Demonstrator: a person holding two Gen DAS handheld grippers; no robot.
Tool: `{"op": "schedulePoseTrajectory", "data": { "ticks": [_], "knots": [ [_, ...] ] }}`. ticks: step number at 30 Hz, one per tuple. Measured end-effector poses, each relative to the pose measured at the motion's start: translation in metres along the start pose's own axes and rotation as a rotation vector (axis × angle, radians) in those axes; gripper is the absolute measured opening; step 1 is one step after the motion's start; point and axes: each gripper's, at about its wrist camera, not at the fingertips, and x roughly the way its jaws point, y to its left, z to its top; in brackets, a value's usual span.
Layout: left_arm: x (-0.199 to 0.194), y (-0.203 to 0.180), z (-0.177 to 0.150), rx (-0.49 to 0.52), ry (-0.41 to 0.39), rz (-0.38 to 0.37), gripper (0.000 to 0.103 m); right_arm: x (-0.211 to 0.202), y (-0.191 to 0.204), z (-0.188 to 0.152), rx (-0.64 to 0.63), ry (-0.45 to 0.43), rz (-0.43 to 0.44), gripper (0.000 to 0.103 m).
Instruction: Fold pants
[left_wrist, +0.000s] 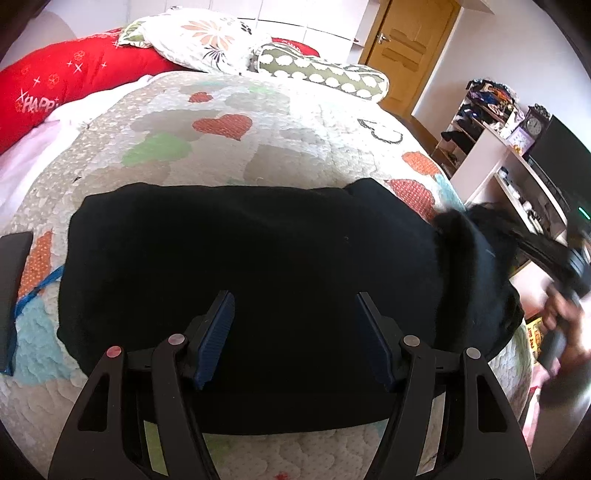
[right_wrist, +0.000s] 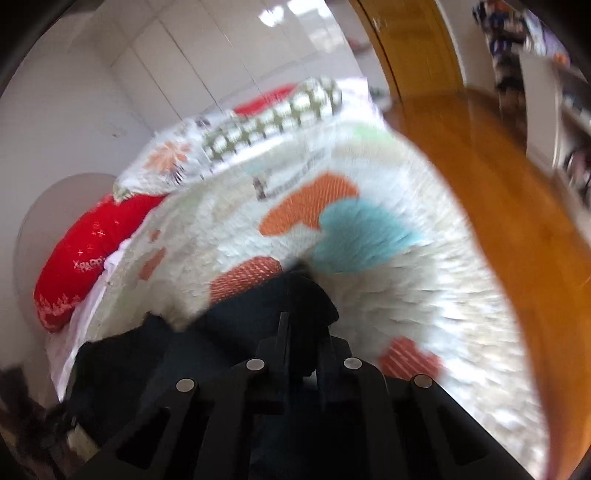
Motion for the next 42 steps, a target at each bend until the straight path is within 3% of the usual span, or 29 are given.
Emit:
{"op": "schedulePoseTrajectory", "data": {
  "ticks": [4,7,9,10,12,14,17,19,21,26,30,34,36,37,38,40,42],
  "knots": [
    [0.001,0.004,0.000,-0.021,0.001,-0.005,0.066,-0.077,-0.014,-0.038,0.012,-0.046,-0.063,0.010],
    [0.000,0.005,0.000,-0.032,0.004,-0.003,0.066,-0.080,-0.029,-0.064,0.033,0.015,-0.117,0.010],
    [-0.007,0.007,0.000,-0.035,-0.006,-0.002,0.066,-0.059,-0.039,-0.083,0.039,0.115,-0.198,0.011],
    [-0.012,0.009,0.000,-0.035,-0.017,0.001,0.067,-0.058,-0.042,-0.088,0.050,0.127,-0.191,0.012],
    [-0.024,0.020,0.002,-0.038,-0.042,0.025,0.067,-0.068,-0.045,-0.087,0.069,0.102,-0.166,0.017],
    [-0.030,0.033,0.005,-0.053,-0.058,0.050,0.067,-0.087,-0.048,-0.079,0.087,0.080,-0.194,0.037],
    [-0.034,0.058,0.007,-0.097,-0.071,0.097,0.067,-0.103,-0.040,-0.064,0.060,0.029,-0.236,0.037],
    [-0.032,0.074,0.008,-0.128,-0.072,0.134,0.067,-0.105,-0.027,-0.053,0.041,-0.004,-0.205,0.037],
    [-0.031,0.088,0.009,-0.151,-0.079,0.174,0.067,-0.092,0.000,-0.041,-0.013,-0.014,-0.116,0.037],
    [-0.025,0.122,0.017,-0.223,-0.086,0.211,0.067,-0.004,0.085,-0.019,-0.194,0.059,0.097,0.038],
    [-0.013,0.129,0.028,-0.211,-0.074,0.214,0.067,0.071,0.146,-0.011,-0.358,0.161,0.142,0.043],
    [0.007,0.136,0.039,-0.223,-0.042,0.200,0.067,0.125,0.169,-0.009,-0.393,0.244,0.143,0.043],
    [0.014,0.139,0.042,-0.230,-0.033,0.194,0.067,0.144,0.169,-0.010,-0.384,0.275,0.176,0.033],
    [0.017,0.140,0.042,-0.231,-0.029,0.201,0.068,0.148,0.170,-0.011,-0.380,0.282,0.199,0.018],
    [0.019,0.141,0.043,-0.232,-0.027,0.205,0.068,0.148,0.172,-0.011,-0.383,0.287,0.217,0.010],
    [0.022,0.143,0.043,-0.237,-0.038,0.203,0.068,0.147,0.174,-0.009,-0.407,0.287,0.234,0.006],
    [0.024,0.145,0.042,-0.250,-0.041,0.210,0.070,0.152,0.175,-0.006,-0.433,0.273,0.199,0.005]
  ]
}}
